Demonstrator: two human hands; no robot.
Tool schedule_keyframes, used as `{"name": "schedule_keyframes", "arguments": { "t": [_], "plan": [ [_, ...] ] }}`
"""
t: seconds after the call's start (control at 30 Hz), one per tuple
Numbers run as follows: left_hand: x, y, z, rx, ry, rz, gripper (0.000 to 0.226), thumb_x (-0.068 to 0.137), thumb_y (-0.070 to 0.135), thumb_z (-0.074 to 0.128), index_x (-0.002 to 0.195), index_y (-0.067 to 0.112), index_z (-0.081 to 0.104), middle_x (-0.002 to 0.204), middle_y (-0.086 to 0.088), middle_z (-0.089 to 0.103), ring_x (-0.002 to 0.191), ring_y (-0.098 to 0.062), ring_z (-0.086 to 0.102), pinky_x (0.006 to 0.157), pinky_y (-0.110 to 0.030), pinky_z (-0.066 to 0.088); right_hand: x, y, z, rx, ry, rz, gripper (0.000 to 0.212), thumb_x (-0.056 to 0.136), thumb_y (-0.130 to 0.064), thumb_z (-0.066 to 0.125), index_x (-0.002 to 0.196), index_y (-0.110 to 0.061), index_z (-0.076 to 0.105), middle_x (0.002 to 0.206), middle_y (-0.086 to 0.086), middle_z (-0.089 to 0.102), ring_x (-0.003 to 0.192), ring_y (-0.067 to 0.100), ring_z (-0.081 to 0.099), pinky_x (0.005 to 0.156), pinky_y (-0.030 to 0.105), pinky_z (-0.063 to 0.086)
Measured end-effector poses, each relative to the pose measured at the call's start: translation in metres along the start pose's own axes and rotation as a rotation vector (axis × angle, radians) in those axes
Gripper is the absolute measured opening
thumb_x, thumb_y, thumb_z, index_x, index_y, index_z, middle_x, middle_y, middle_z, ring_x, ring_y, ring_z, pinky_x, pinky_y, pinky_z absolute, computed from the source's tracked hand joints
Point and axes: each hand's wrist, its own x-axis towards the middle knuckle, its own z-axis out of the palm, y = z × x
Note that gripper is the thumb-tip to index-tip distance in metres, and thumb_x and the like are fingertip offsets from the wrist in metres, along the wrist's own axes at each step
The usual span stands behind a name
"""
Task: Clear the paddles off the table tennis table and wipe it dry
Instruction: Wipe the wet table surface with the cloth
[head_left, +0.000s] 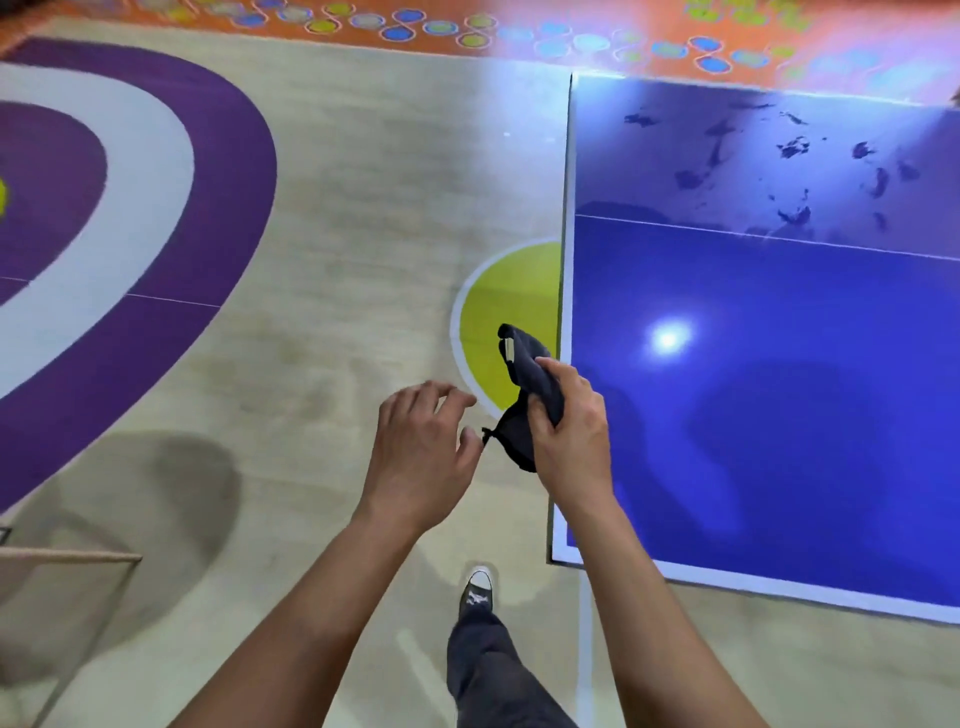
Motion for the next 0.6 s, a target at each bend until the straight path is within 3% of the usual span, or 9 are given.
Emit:
{"name": "schedule_keyframes", "arguments": {
  "t": [0.27, 0.6],
  "plan": [
    [0.140, -0.045, -0.014, 0.033, -0.006, 0.020, 0.028, 0.089, 0.019, 0.060, 0.116, 0.021, 0.068, 0.118, 0.000, 0.064, 0.112, -0.027, 0.056, 0.101, -0.039, 0.037, 0.133, -0.036, 0.054, 0.057, 0.034, 0.009, 0.041, 0.094, -0.013, 0.062, 0.133, -0.023, 0.060, 0.121, -0.002, 0.065, 0.110, 0.021, 0.054, 0.094, 0.043, 0.048],
    [0.334, -0.114, -0.015, -0.008, 0.002, 0.097, 0.027, 0.089, 0.017, 0.062, 0.115, 0.019, 0.069, 0.119, -0.002, 0.065, 0.116, -0.029, 0.056, 0.103, -0.041, 0.036, 0.294, -0.061, 0.120, -0.046, 0.102, 0.021, 0.044, 0.094, -0.012, 0.063, 0.136, -0.023, 0.059, 0.127, -0.003, 0.065, 0.110, 0.025, 0.054, 0.096, 0.047, 0.048]
  ]
}}
